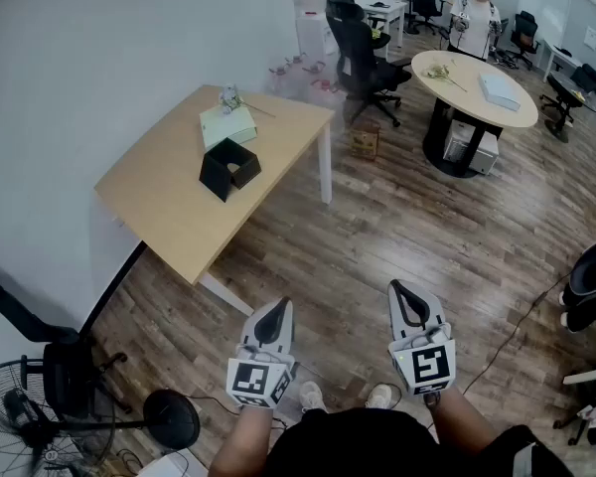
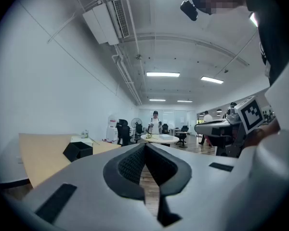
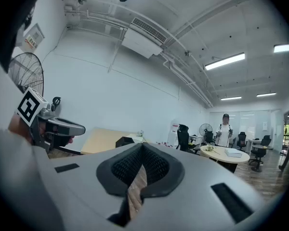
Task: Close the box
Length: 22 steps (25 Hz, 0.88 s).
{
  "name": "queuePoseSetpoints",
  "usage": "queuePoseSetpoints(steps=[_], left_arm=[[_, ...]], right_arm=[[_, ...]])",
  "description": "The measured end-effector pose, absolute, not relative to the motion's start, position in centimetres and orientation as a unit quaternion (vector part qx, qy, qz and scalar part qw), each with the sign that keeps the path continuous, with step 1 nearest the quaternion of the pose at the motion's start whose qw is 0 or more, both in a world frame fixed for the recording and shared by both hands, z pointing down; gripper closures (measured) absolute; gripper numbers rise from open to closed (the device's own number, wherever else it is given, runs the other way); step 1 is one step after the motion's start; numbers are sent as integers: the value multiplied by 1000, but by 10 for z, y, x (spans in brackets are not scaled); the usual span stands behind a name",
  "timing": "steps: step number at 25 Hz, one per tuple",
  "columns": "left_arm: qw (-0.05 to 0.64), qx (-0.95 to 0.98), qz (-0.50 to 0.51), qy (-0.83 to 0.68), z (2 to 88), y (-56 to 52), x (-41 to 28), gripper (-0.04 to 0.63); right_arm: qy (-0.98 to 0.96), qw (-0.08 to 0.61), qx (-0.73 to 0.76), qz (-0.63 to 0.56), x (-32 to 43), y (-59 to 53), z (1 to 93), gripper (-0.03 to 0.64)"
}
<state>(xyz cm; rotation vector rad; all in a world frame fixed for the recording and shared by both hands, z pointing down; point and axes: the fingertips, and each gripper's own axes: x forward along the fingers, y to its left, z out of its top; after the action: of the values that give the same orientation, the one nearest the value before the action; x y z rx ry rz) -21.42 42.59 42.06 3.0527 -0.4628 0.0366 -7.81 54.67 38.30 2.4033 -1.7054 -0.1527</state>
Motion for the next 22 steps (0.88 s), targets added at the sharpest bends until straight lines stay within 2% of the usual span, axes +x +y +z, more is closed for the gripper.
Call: queuePoseSetpoints(steps=[20, 21, 22], left_arm=[[32, 991, 4, -130, 426, 365, -253, 585], [32, 992, -3, -126, 425, 362, -255, 573], [30, 992, -7, -122, 423, 358, -257, 530]], right_arm=[[-570, 76, 816, -59, -121, 480, 383, 606], [-568, 75, 817, -60, -124, 476, 382, 606], [-567, 76, 818, -62, -127, 472, 381, 606]])
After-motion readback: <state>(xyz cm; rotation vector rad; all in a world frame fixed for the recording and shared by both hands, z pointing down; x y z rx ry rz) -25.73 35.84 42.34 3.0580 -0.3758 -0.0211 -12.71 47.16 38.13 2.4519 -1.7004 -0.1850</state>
